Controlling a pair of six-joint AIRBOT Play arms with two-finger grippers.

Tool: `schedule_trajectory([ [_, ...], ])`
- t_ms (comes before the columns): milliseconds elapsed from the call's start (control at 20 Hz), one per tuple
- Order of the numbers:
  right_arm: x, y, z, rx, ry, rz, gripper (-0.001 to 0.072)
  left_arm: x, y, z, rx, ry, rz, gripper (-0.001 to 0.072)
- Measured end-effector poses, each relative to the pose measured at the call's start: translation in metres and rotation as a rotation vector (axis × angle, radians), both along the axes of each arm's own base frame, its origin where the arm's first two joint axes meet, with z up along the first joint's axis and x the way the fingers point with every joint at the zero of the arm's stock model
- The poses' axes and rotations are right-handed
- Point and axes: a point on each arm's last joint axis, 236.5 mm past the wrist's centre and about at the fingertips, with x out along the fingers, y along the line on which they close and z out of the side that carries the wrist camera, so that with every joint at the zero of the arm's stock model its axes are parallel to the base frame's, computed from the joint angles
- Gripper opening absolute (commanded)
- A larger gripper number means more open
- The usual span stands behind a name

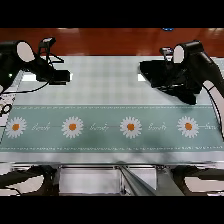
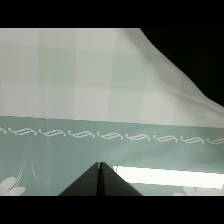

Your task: Fold the shirts.

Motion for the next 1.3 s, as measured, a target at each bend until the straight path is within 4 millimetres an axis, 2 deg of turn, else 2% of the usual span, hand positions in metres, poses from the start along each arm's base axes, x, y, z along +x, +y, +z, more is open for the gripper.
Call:
schedule_trajectory([
  [200, 0.012, 0.001, 0.002, 0.004, -0.052, 0.005, 0.0029, 0.002, 0.000, 0.001, -0.001, -0.009, 0.001, 0.0017],
  [250, 0.018, 0.002, 0.003, 0.006, -0.075, 0.008, 0.0152, 0.007, -0.001, 0.003, -0.005, -0.032, 0.004, 0.0052],
  [300, 0.024, 0.002, 0.005, 0.006, -0.105, 0.009, 0.0422, 0.012, -0.001, 0.004, -0.009, -0.054, 0.007, 0.0242],
  [350, 0.031, -0.001, 0.006, -0.007, -0.134, 0.013, 0.0417, 0.016, -0.002, 0.006, -0.012, -0.073, 0.009, 0.0498],
  [500, 0.052, -0.027, 0.020, -0.111, -0.224, 0.025, 0.0417, 0.030, 0.003, 0.011, 0.007, -0.133, 0.016, 0.0507],
  [600, 0.060, -0.056, 0.033, -0.183, -0.262, 0.002, 0.0416, 0.031, 0.017, 0.010, 0.062, -0.139, 0.017, 0.0507],
  [700, 0.061, -0.087, 0.037, -0.210, -0.266, -0.051, 0.0416, 0.024, 0.033, 0.003, 0.103, -0.128, 0.026, 0.0508],
  [900, 0.059, -0.132, 0.014, -0.147, -0.257, -0.171, 0.0415, 0.006, 0.041, -0.011, 0.076, -0.183, 0.087, 0.0507],
  [1050, 0.071, -0.153, -0.008, -0.082, -0.290, -0.239, 0.0415, -0.007, 0.038, -0.019, 0.026, -0.221, 0.117, 0.0507],
  [1150, 0.082, -0.162, -0.025, -0.049, -0.304, -0.257, 0.0415, -0.008, 0.036, -0.020, 0.009, -0.247, 0.127, 0.0507],
  [1300, 0.099, -0.163, -0.056, -0.002, -0.285, -0.258, 0.0415, -0.004, 0.035, -0.018, -0.011, -0.288, 0.139, 0.0507],
])
